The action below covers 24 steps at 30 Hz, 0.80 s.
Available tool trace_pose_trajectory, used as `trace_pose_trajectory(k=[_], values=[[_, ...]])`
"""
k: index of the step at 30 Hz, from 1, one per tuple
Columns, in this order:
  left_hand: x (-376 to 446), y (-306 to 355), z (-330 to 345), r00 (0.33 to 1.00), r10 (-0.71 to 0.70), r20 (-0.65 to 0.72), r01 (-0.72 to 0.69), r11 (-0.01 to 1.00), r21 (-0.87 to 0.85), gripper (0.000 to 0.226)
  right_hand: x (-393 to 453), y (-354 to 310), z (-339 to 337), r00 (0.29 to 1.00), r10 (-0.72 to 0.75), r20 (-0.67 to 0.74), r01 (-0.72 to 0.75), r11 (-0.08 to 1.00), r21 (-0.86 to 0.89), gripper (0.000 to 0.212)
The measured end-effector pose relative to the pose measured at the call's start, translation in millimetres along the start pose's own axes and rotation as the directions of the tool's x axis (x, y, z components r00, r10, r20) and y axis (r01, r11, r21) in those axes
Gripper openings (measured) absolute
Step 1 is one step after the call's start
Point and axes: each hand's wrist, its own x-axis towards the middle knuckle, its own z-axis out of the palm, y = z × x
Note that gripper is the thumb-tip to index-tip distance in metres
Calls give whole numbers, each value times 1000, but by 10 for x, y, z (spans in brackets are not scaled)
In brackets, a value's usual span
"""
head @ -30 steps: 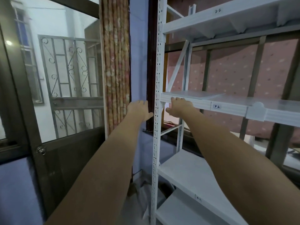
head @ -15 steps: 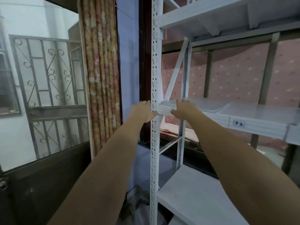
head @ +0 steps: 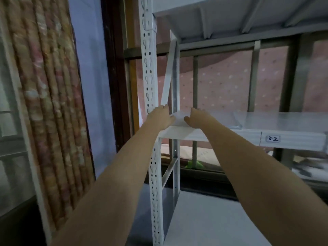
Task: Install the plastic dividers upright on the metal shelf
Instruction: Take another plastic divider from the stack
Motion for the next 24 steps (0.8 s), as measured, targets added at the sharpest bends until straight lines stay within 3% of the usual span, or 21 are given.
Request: trace_pose_trajectory(k=[8, 19, 24], values=[[640, 101, -2, 990, 115, 81, -116, 993, 5, 44, 236, -12, -33, 975, 223, -20, -222, 954, -199, 60], [1155, 17, 386, 947, 83, 311, -57, 994, -93, 55, 473, 539, -74, 916, 402, -9, -388, 878, -280, 61], [1254, 69, 478, 924, 33, 380, -29, 999, -16, 53, 685, 754, -87, 885, 457, 85, -425, 870, -250, 66]])
